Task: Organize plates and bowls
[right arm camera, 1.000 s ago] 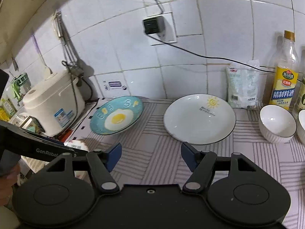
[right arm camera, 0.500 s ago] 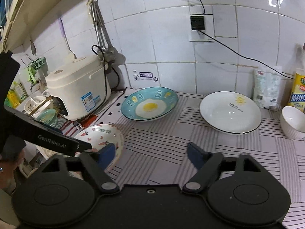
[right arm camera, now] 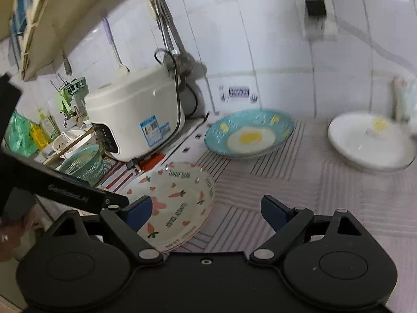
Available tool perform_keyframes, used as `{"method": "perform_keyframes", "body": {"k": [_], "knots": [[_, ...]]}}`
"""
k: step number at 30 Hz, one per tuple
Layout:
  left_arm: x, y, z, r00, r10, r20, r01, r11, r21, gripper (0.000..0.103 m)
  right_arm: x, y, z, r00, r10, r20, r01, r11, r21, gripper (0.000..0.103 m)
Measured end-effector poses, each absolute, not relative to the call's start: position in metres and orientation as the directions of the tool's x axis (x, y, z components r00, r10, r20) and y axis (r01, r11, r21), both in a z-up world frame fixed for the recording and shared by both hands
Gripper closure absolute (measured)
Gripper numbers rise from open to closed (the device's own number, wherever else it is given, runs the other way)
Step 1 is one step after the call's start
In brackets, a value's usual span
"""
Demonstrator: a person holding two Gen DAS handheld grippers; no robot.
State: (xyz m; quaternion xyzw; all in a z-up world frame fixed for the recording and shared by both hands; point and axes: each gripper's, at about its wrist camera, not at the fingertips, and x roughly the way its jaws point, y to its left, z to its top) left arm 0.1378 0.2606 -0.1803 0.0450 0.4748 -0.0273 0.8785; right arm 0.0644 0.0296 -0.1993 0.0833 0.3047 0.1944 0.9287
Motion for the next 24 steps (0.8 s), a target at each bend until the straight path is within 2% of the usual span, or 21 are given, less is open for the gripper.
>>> {"method": "perform_keyframes", "body": {"k": [8, 10, 12, 13, 14, 17, 18, 19, 24], "knots": [[0.152, 0.293, -0.196, 0.502, 0.000, -0.865, 0.100, 0.993, 0.059, 0.018, 0.108, 0.050, -0.246, 0.623, 0.473, -0.623, -0.265, 0.877, 0.400, 0.025], [0.158, 0.297, -0.204, 0.478, -0.009, -0.878, 0.101, 0.994, 0.045, 0.020, 0.114, 0.056, -0.254, 0.606, 0.484, -0.631, -0.260, 0.871, 0.417, 0.033], [0.162, 0.301, -0.214, 0.452, -0.032, -0.891, 0.094, 0.996, 0.012, 0.023, 0.118, 0.061, -0.262, 0.586, 0.496, -0.640, -0.249, 0.863, 0.441, 0.048], [0.164, 0.302, -0.219, 0.440, -0.038, -0.897, 0.091, 0.996, 0.002, 0.028, 0.119, 0.062, -0.264, 0.580, 0.501, -0.642, -0.243, 0.859, 0.451, 0.051], [0.164, 0.302, -0.223, 0.431, -0.041, -0.901, 0.089, 0.996, -0.003, 0.032, 0.120, 0.063, -0.266, 0.575, 0.504, -0.644, -0.235, 0.856, 0.460, 0.063], [0.164, 0.305, -0.233, 0.409, -0.059, -0.911, 0.092, 0.996, -0.023, 0.055, 0.121, 0.067, -0.268, 0.577, 0.469, -0.669, -0.201, 0.875, 0.440, 0.085], [0.164, 0.306, -0.236, 0.398, -0.066, -0.915, 0.088, 0.996, -0.033, 0.069, 0.122, 0.067, -0.269, 0.577, 0.457, -0.677, -0.189, 0.881, 0.434, 0.085], [0.164, 0.308, -0.239, 0.390, -0.073, -0.918, 0.081, 0.996, -0.045, 0.074, 0.123, 0.066, -0.270, 0.575, 0.464, -0.674, -0.180, 0.875, 0.449, 0.085], [0.167, 0.315, -0.245, 0.390, -0.116, -0.914, 0.052, 0.993, -0.104, 0.075, 0.128, 0.063, -0.272, 0.549, 0.479, -0.685, -0.159, 0.864, 0.477, 0.086]]}}
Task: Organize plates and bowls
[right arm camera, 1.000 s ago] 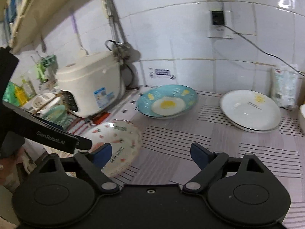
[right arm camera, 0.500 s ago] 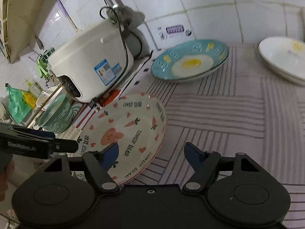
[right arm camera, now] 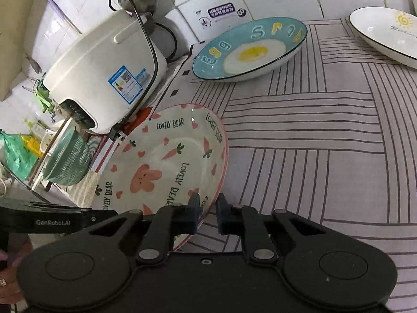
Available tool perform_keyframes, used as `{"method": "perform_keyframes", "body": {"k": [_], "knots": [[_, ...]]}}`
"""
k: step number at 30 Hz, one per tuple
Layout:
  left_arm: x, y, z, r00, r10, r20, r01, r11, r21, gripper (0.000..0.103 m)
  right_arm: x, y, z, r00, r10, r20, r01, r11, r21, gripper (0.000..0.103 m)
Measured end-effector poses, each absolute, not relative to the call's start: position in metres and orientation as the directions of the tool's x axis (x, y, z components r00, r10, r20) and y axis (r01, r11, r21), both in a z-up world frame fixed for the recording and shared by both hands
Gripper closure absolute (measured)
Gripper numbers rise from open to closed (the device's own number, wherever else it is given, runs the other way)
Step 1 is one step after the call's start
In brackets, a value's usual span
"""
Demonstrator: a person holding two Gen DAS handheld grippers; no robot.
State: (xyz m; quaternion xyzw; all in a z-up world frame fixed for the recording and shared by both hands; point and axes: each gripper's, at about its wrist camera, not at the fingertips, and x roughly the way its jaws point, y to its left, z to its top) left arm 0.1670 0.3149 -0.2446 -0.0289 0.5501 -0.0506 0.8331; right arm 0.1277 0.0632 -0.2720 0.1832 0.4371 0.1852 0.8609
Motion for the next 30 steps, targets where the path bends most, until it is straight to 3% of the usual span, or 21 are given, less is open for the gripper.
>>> {"method": "perform_keyframes", "body": {"k": [8, 17, 30], "knots": [[0.171, 0.318, -0.248, 0.398, -0.129, -0.908, 0.013, 0.991, -0.136, 0.073, 0.134, 0.058, -0.281, 0.540, 0.517, -0.664, -0.128, 0.830, 0.542, 0.087], [0.163, 0.303, -0.228, 0.420, -0.154, -0.894, 0.105, 0.987, -0.121, 0.074, 0.131, 0.052, -0.265, 0.495, 0.513, -0.701, -0.159, 0.847, 0.507, 0.085], [0.172, 0.235, -0.200, 0.411, -0.230, -0.882, 0.217, 0.965, -0.150, 0.074, 0.096, -0.013, -0.231, 0.564, 0.473, -0.677, -0.086, 0.849, 0.521, 0.082]]}}
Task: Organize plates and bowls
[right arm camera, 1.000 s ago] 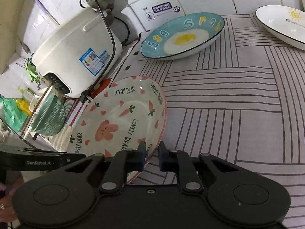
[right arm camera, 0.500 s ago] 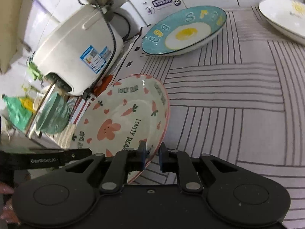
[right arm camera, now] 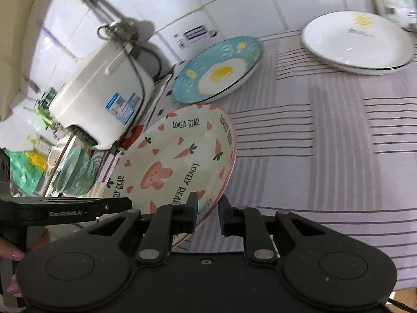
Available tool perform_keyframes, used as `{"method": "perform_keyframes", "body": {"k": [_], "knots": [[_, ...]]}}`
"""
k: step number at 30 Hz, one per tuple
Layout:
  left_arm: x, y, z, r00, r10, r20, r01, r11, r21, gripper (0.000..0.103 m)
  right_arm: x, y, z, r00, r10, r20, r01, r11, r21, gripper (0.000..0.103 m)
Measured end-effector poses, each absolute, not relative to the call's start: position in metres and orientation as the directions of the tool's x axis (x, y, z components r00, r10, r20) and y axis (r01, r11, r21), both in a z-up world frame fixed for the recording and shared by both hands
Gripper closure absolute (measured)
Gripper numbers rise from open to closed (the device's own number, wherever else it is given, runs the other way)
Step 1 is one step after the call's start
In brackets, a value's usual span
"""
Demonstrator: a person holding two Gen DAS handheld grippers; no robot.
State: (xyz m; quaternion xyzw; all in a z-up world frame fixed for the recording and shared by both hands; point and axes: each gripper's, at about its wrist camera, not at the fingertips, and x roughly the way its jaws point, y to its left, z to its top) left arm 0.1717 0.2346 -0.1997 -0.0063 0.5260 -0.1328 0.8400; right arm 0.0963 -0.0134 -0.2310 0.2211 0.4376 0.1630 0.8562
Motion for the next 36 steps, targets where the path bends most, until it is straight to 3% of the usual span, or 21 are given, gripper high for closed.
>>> {"method": "perform_keyframes", "body": {"k": [14, 36], "knots": [[0.211, 0.111, -0.179, 0.376, -0.339, -0.862, 0.323, 0.920, -0.221, 0.074, 0.090, -0.123, -0.199, 0.702, 0.341, -0.625, 0.040, 0.858, 0.512, 0.082], [0.317, -0.019, -0.196, 0.332, -0.306, -0.892, 0.288, 0.934, -0.213, 0.074, 0.201, -0.261, -0.211, 0.685, 0.338, -0.646, 0.056, 0.859, 0.510, 0.082]]}}
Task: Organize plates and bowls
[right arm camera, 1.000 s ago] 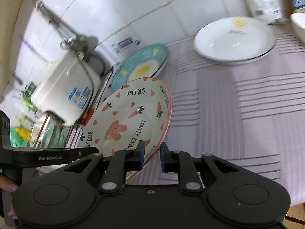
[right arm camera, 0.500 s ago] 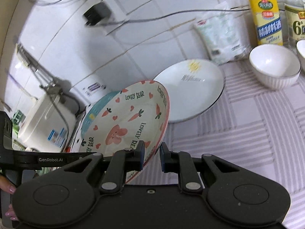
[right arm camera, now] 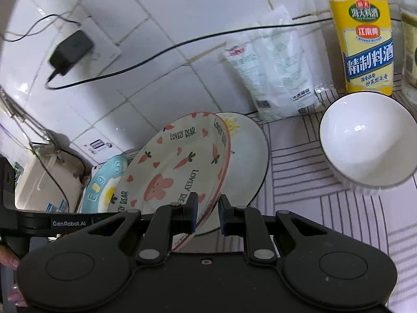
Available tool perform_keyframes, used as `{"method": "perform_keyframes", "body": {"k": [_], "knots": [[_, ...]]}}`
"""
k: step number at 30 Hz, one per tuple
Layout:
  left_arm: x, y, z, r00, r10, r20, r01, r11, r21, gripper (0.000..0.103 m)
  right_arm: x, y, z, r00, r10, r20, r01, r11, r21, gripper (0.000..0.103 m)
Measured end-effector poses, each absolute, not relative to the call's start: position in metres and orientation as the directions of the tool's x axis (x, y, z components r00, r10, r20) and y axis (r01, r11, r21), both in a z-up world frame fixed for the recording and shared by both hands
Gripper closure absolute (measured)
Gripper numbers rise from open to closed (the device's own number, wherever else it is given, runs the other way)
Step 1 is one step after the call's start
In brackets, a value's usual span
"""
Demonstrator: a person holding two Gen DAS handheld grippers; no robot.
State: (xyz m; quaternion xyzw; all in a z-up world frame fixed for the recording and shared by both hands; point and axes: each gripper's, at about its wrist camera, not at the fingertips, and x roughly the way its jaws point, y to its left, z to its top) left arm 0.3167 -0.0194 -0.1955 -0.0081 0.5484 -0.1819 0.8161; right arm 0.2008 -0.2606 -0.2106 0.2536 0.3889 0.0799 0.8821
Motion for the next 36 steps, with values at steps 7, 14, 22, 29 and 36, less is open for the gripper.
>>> {"method": "perform_keyframes", "body": {"k": [7, 14, 22, 29, 36], "knots": [[0.333, -0.033, -0.204, 0.301, -0.266, -0.916, 0.249, 0.949, -0.193, 0.074, 0.227, -0.276, -0.226, 0.650, 0.367, -0.666, 0.062, 0.847, 0.528, 0.082], [0.338, -0.041, -0.205, 0.283, -0.241, -0.928, 0.221, 0.958, -0.181, 0.074, 0.246, -0.277, -0.228, 0.593, 0.360, -0.721, 0.081, 0.864, 0.497, 0.082], [0.339, -0.043, -0.205, 0.276, -0.214, -0.937, 0.226, 0.962, -0.154, 0.074, 0.261, -0.259, -0.217, 0.523, 0.267, -0.809, 0.044, 0.940, 0.338, 0.081], [0.343, -0.042, -0.211, 0.247, -0.211, -0.946, 0.192, 0.967, -0.166, 0.074, 0.269, -0.234, -0.211, 0.469, 0.139, -0.872, 0.010, 0.987, 0.162, 0.067], [0.342, -0.055, -0.215, 0.254, -0.181, -0.950, 0.223, 0.967, -0.125, 0.074, 0.269, -0.218, -0.219, 0.458, 0.027, -0.889, -0.030, 0.999, 0.015, 0.058]]}}
